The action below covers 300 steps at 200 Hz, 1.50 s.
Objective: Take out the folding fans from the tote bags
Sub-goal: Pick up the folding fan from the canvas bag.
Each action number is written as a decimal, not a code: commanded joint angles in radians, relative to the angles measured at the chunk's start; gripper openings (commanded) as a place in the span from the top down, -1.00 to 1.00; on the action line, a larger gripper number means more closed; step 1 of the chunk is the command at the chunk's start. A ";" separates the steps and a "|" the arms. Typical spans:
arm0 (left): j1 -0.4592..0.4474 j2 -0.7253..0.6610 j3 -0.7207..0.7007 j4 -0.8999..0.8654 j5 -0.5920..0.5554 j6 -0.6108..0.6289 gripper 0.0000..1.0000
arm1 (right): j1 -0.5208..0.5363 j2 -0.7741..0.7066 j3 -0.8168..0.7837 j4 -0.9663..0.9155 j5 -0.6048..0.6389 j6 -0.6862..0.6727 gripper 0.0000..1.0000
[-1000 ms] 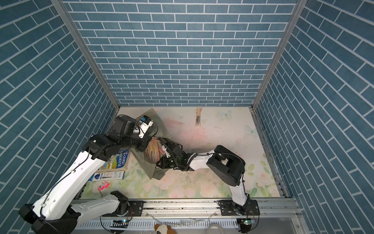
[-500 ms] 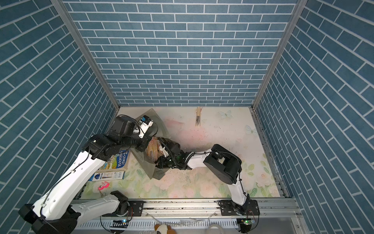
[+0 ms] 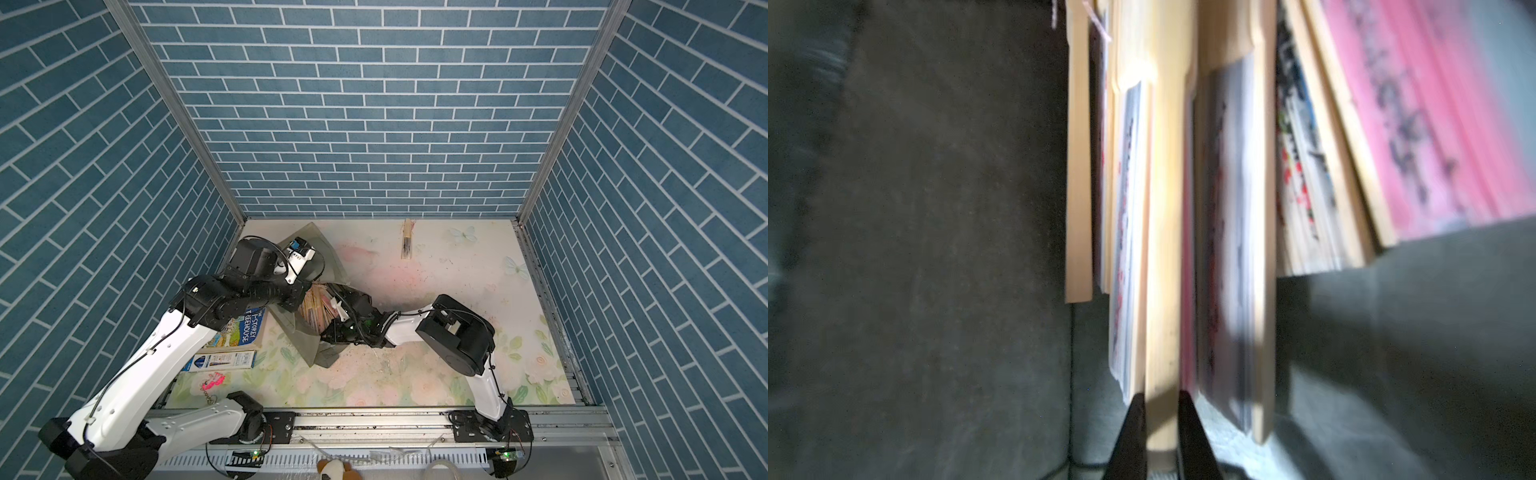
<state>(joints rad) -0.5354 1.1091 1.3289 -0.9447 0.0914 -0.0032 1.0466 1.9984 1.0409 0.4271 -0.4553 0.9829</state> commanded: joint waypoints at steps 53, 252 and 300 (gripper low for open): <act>-0.003 -0.023 -0.008 0.012 -0.001 0.012 1.00 | -0.011 -0.210 -0.074 -0.199 0.063 -0.149 0.76; -0.003 -0.020 -0.023 0.024 0.008 0.007 1.00 | -0.010 -0.012 0.034 -0.176 -0.063 -0.114 0.46; -0.002 -0.022 -0.024 0.024 0.006 0.006 1.00 | -0.011 0.023 0.056 -0.165 -0.086 -0.104 0.58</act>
<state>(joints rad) -0.5354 1.1053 1.3121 -0.9337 0.0952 -0.0032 1.0439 1.9911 1.0637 0.2394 -0.5098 0.8570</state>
